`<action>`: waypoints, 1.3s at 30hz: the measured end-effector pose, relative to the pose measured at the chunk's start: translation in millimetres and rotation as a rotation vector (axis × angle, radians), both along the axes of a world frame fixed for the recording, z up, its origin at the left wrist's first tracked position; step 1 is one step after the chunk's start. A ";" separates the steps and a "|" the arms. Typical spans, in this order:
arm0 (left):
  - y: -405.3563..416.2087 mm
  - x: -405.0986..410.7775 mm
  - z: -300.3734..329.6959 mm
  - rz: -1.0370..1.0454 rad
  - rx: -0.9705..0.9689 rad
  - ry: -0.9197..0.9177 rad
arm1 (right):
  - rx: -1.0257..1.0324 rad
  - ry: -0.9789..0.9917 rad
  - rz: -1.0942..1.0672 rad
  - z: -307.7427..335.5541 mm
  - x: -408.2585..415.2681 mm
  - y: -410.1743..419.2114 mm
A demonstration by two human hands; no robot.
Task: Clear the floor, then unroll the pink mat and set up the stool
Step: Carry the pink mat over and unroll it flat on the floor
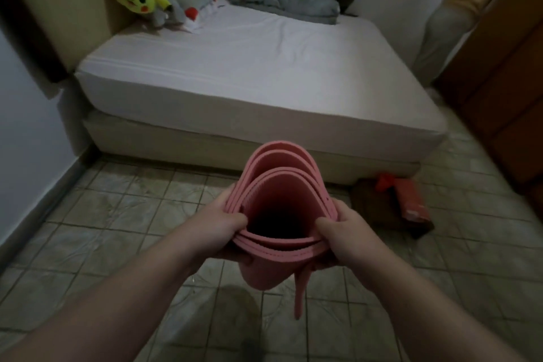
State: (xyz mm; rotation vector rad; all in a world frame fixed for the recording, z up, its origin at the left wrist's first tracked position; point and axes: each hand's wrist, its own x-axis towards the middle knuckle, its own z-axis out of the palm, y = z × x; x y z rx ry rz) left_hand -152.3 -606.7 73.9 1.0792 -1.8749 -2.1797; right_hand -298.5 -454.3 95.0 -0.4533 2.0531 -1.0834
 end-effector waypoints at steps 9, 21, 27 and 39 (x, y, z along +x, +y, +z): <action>97.5 60.7 13.5 -0.039 -0.049 0.123 | -0.122 0.063 -0.067 14.5 65.8 108.3; 201.9 112.0 -3.4 0.025 -0.154 0.356 | -0.332 0.281 0.094 3.6 97.8 199.2; 223.7 114.8 -62.5 -0.006 -0.221 0.390 | -0.344 0.419 0.143 -34.6 98.7 222.5; 237.2 147.4 -403.6 0.077 -0.374 -0.127 | 0.096 0.576 0.457 -355.2 124.6 243.5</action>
